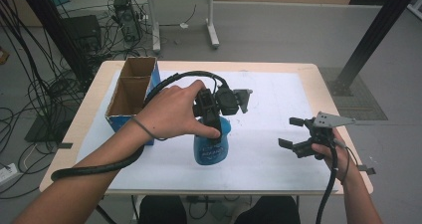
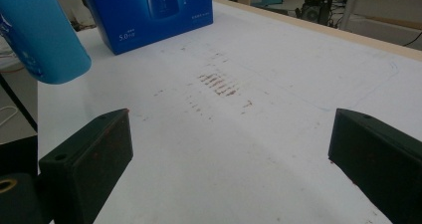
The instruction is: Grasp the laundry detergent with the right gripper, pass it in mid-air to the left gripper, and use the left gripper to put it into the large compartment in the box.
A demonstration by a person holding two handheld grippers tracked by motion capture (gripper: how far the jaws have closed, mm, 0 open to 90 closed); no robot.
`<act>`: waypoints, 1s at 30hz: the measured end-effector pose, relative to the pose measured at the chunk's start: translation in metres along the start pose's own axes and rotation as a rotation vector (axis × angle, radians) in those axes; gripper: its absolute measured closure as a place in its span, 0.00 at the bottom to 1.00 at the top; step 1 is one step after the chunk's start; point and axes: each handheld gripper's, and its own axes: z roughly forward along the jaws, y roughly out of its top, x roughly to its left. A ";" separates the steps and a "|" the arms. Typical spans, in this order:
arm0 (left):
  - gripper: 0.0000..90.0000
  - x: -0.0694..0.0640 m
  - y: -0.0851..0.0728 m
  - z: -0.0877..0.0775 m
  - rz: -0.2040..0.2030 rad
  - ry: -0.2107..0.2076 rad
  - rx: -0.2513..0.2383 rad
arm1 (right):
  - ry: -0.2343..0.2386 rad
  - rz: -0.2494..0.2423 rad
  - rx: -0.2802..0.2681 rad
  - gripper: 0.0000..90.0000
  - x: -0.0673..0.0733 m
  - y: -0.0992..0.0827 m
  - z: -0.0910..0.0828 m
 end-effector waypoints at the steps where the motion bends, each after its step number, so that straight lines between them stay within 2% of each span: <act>1: 0.42 0.001 0.001 -0.001 -0.011 -0.002 0.006 | -0.006 0.004 0.000 0.04 0.000 -0.001 0.001; 4: 0.42 0.006 0.002 -0.004 -0.081 -0.011 0.005 | -0.015 0.009 -0.004 0.04 0.000 -0.002 0.001; 5: 0.42 0.007 -0.001 -0.005 -0.111 -0.014 -0.009 | -0.020 0.010 -0.004 0.04 0.001 -0.002 0.001; 7: 0.42 0.010 -0.002 -0.008 -0.145 -0.018 -0.012 | -0.025 0.013 -0.008 0.04 0.001 -0.003 0.001; 8: 0.42 0.010 -0.002 -0.008 -0.145 -0.018 -0.012 | -0.030 0.016 -0.010 0.04 0.002 -0.003 0.002; 9: 0.42 0.012 -0.003 -0.010 -0.172 -0.014 -0.020 | -0.035 0.015 -0.011 0.04 0.002 -0.003 0.002; 11: 0.42 0.012 -0.003 -0.011 -0.200 -0.012 -0.017 | -0.039 0.017 -0.013 0.04 0.003 -0.003 0.002; 12: 0.42 0.012 -0.003 -0.011 -0.200 -0.012 -0.017 | -0.039 0.017 -0.013 0.04 0.003 -0.003 0.002; 14: 0.42 0.014 -0.003 -0.013 -0.241 -0.008 -0.014 | -0.050 0.020 -0.019 0.04 0.005 -0.004 0.003; 17: 0.42 0.015 -0.001 -0.015 -0.261 -0.006 -0.006 | -0.053 0.020 -0.020 0.04 0.006 -0.004 0.004; 21: 0.42 0.014 0.001 -0.020 -0.267 0.002 0.004 | -0.058 0.016 -0.015 0.04 0.008 -0.002 0.005; 28: 0.42 0.021 0.000 -0.038 -0.298 0.009 -0.009 | -0.053 0.013 -0.013 0.04 0.011 -0.001 0.009; 30: 0.42 0.021 0.000 -0.040 -0.296 0.012 -0.010 | -0.054 0.014 -0.012 0.04 0.011 0.000 0.009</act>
